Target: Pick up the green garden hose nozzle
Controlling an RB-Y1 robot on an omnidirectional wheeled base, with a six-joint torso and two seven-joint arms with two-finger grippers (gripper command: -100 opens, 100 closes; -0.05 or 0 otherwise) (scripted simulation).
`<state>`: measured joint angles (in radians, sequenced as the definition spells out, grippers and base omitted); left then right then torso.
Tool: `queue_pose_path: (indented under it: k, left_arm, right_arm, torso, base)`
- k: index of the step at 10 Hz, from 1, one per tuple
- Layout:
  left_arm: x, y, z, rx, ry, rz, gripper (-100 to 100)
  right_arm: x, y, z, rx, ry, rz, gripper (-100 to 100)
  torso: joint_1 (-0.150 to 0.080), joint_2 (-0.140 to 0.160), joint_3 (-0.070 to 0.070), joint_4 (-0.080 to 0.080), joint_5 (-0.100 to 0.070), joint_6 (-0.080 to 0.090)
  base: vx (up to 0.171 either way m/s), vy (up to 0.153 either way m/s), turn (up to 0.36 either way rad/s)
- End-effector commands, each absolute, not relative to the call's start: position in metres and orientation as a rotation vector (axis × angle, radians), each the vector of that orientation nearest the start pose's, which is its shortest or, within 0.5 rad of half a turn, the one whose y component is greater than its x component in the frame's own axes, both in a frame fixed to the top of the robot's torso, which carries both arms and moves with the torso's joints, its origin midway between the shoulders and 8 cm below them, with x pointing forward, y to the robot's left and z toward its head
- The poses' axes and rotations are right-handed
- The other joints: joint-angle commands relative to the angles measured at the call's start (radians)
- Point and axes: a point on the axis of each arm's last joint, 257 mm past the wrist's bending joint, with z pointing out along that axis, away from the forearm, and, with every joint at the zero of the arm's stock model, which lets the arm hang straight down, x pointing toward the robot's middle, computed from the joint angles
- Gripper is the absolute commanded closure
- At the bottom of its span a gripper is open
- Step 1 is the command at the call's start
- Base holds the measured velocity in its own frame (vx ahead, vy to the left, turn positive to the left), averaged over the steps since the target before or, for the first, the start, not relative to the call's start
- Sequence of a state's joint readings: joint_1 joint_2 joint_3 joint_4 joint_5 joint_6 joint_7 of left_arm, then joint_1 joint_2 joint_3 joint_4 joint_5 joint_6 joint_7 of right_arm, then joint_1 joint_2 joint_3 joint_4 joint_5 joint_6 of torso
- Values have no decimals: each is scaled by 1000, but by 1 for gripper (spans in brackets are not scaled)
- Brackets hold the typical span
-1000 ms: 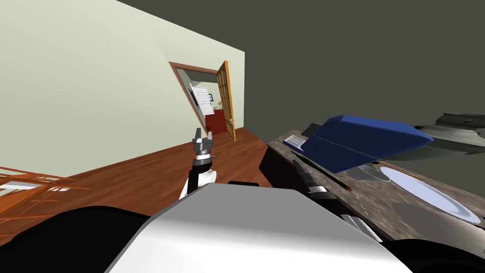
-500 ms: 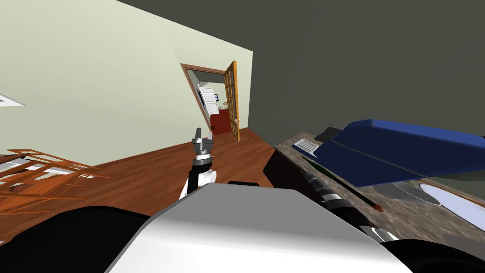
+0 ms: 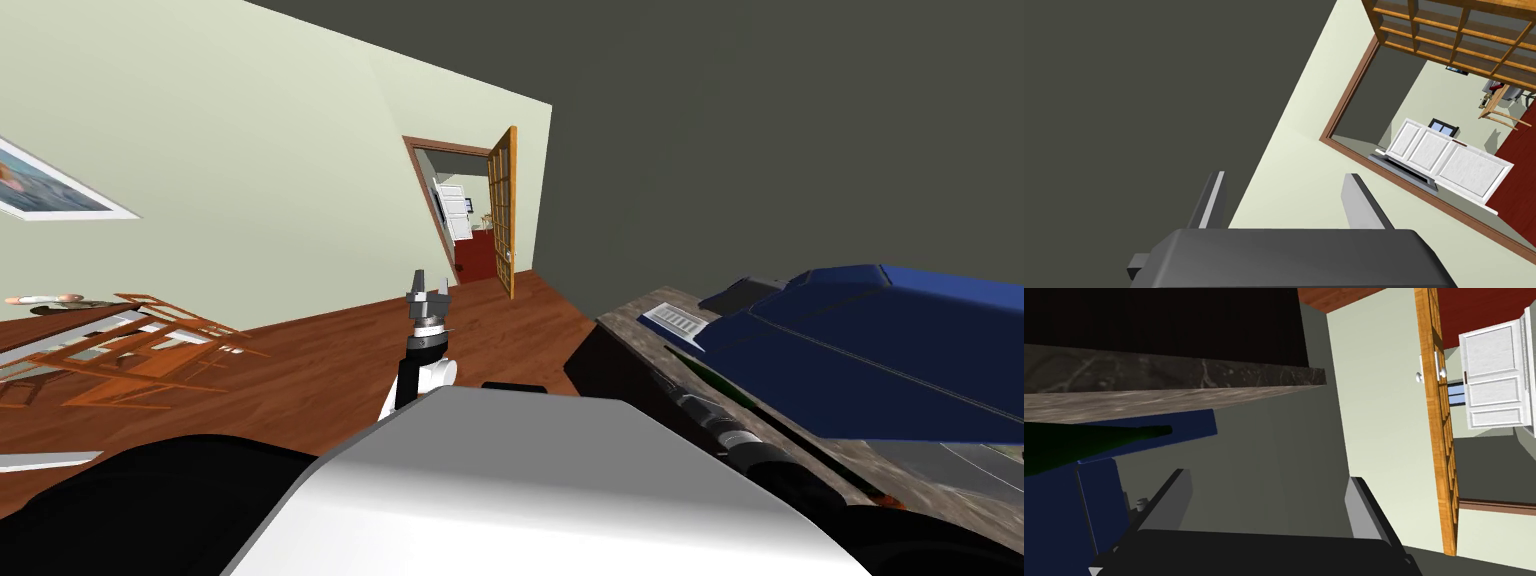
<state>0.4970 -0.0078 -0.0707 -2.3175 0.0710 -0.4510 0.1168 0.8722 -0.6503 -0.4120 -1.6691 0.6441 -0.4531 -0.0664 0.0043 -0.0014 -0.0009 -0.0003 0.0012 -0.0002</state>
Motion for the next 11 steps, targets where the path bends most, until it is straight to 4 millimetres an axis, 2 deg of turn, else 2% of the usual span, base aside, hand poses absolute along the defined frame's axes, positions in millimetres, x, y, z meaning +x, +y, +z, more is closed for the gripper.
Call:
queue_pose_path:
  k: [1, 2, 4, 5, 6, 8, 10, 11]
  left_arm:
    - [347, 264, 32, -768, 535, -1527, 0]
    - [347, 264, 32, -768, 535, -1527, 0]
    - [347, 264, 32, -768, 535, -1527, 0]
    - [347, 264, 32, -768, 535, -1527, 0]
    - [347, 264, 32, -768, 535, -1527, 0]
    - [347, 264, 32, -768, 535, -1527, 0]
    - [347, 264, 32, -768, 535, -1527, 0]
    - [347, 264, 32, -768, 535, -1527, 0]
  right_arm:
    - [201, -586, -289, 291, 2019, -52, -100]
    - [201, -587, -290, 268, 2031, -64, -100]
    - [169, -630, -294, 197, 2135, -216, -100]
    - [168, -630, -296, 182, 2144, -225, -100]
    - [155, -648, -295, 131, 2192, -295, -100]
    - [152, -650, -297, 136, 2197, -300, -100]
    - [123, -685, -296, 43, 2291, -431, -100]
    - [121, -686, -297, 39, 2297, -437, -100]
  torso:
    - [0, 0, 0, 0, 0, 0]
    - [1, -1, 0, 0, 0, 0]
    - [-2, 0, 0, 0, 0, 0]
    - [-2, 0, 0, 0, 0, 0]
    - [-2, 1, 1, 0, 0, 1]
    - [-3, 2, 1, 0, -1, 1]
    - [-3, 3, 2, 1, -1, 1]
    - [-3, 2, 1, 0, -1, 0]
  base:
    - [65, 79, 200]
    - [54, 43, 67]
    - [50, 33, 162]
    - [36, 25, 64]
    - [37, 26, 108]
    - [17, 7, 26]
    - [23, 9, 144]
    - [29, -2, 57]
